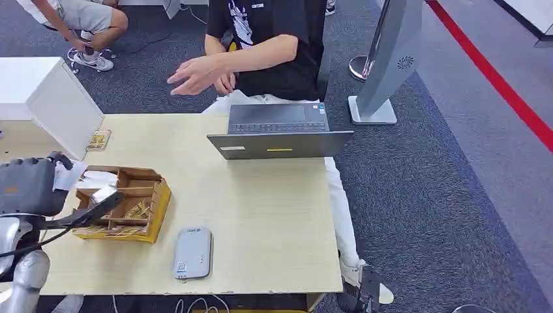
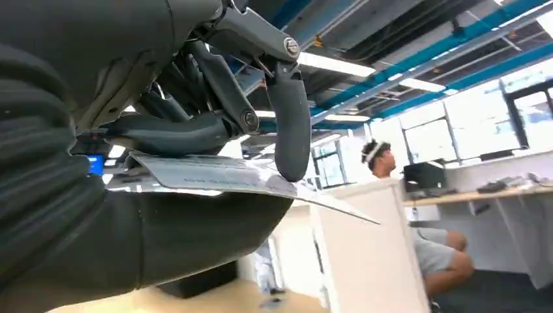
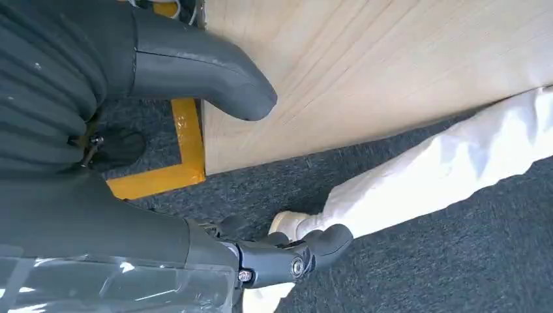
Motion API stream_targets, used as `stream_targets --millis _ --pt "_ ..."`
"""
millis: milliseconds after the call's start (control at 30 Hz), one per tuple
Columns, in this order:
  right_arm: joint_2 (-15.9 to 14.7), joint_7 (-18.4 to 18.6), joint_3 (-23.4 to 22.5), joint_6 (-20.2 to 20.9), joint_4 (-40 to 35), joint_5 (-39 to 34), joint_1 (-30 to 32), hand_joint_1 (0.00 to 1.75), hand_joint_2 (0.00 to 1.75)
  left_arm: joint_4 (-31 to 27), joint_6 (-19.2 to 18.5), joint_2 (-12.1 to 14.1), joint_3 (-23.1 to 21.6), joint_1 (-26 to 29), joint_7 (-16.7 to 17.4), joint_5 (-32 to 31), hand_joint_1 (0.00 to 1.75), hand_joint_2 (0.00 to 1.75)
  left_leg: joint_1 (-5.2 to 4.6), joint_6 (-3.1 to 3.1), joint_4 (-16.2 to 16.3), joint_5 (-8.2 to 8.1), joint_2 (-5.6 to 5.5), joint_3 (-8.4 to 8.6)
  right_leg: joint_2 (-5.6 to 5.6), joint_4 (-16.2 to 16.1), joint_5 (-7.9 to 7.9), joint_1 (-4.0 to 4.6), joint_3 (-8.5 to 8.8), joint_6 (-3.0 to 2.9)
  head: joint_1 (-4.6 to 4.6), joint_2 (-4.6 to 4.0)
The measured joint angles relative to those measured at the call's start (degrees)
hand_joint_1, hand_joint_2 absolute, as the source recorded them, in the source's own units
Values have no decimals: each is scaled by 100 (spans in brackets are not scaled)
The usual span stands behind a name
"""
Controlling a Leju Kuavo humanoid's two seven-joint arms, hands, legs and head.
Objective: Pass the card to the sensor for recognition and then transmit it.
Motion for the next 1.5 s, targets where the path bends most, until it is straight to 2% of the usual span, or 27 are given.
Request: stream_targets --millis 100,367,900,1133,1167,1200,1500 --pt "2 2 4 15 0 7 -1 0 175 215 -75 118 149 -174 70 13 175 175 0 -2 0 1 2 0 4 2 0 0 -2 -1 2 0" --pt "4 20 22 17 2 9 -2 0 175 658 -35 149 309 -281 125 46 175 175 1 -3 0 2 6 1 9 3 1 0 -4 -1 2 0" --pt "4 55 55 35 2 31 -5 0 175 927 -7 99 311 -499 138 -31 175 175 2 -6 0 3 20 3 21 5 6 1 -9 -8 2 0" --pt "4 70 89 41 2 33 -8 0 175 1058 11 -13 304 -688 188 -116 175 175 2 -7 0 4 37 4 39 7 10 2 -16 -14 2 0" --pt "4 70 94 44 2 33 -7 0 175 1069 13 -35 304 -706 188 -125 98 175 2 -7 0 4 38 3 40 7 10 2 -17 -14 2 0" --pt "4 70 101 46 2 33 -7 0 175 1078 22 -57 302 -715 188 -127 0 175 2 -7 0 4 41 4 42 7 10 2 -18 -14 4 0" --pt "7 68 111 59 2 17 -5 0 175 1084 275 -151 298 -638 192 -52 0 175 2 -10 -4 5 45 5 46 10 11 2 -19 -16 0 0"
